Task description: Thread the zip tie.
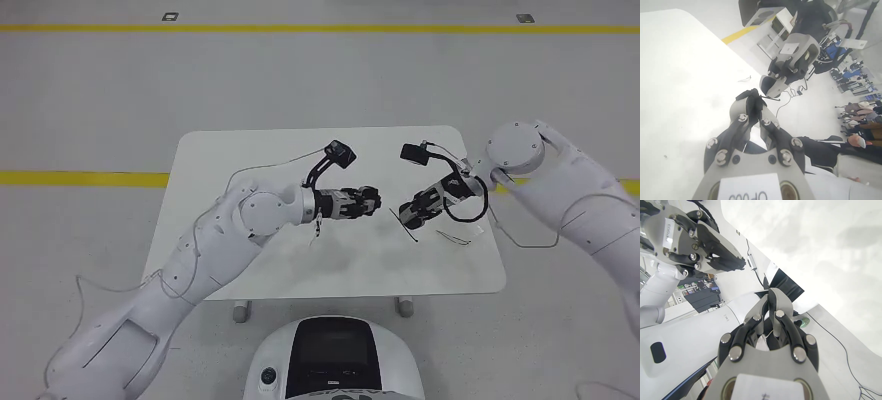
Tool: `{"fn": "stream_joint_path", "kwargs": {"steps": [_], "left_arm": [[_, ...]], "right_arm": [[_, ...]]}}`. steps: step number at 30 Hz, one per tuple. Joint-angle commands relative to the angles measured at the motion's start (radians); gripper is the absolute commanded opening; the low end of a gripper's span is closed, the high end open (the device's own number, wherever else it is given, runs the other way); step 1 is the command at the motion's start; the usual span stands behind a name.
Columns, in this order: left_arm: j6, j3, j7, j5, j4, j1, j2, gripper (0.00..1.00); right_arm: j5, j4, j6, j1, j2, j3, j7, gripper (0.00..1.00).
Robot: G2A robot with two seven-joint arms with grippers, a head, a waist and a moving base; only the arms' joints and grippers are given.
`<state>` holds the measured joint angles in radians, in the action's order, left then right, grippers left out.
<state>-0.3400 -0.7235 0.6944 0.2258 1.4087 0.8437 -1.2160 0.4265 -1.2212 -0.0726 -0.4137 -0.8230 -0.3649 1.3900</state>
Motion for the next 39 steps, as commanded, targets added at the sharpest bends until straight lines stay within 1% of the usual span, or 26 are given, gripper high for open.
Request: {"fn": "stream_joint_path", "kwargs": {"steps": [1,5,7,9,11,13,22,28,39], "left_arm": [[0.000,0.006,-0.001,-0.009,0.007,-0.003,0.007,0.00],[0.000,0.031,-0.022,-0.007,0.016,-0.009,0.018,0.00],[0.000,0.044,-0.034,-0.008,0.016,-0.013,0.022,0.00],[0.000,0.060,-0.052,0.014,0.006,-0.023,0.028,0.00],[0.000,0.060,-0.052,0.014,0.006,-0.023,0.028,0.00],[0.000,0.060,-0.052,0.014,0.006,-0.023,0.028,0.00],[0.000,0.060,-0.052,0.014,0.006,-0.023,0.028,0.00],[0.000,0.060,-0.052,0.014,0.006,-0.023,0.028,0.00],[0.000,0.060,-0.052,0.014,0.006,-0.023,0.028,0.00]], "right_arm": [[0.000,0.000,0.000,0.000,0.000,0.000,0.000,0.00],[0.000,0.000,0.000,0.000,0.000,0.000,0.000,0.00],[0.000,0.000,0.000,0.000,0.000,0.000,0.000,0.00],[0.000,0.000,0.000,0.000,0.000,0.000,0.000,0.00],[-0.001,-0.002,0.000,-0.003,0.000,0.000,-0.007,0.00],[-0.016,-0.018,0.005,-0.017,0.001,-0.006,-0.028,0.00],[-0.006,-0.041,0.034,-0.047,0.003,-0.047,-0.005,0.00],[-0.004,-0.051,0.042,-0.052,0.002,-0.073,0.000,0.00],[-0.020,-0.072,0.056,-0.057,0.003,-0.090,0.000,0.00]]}}
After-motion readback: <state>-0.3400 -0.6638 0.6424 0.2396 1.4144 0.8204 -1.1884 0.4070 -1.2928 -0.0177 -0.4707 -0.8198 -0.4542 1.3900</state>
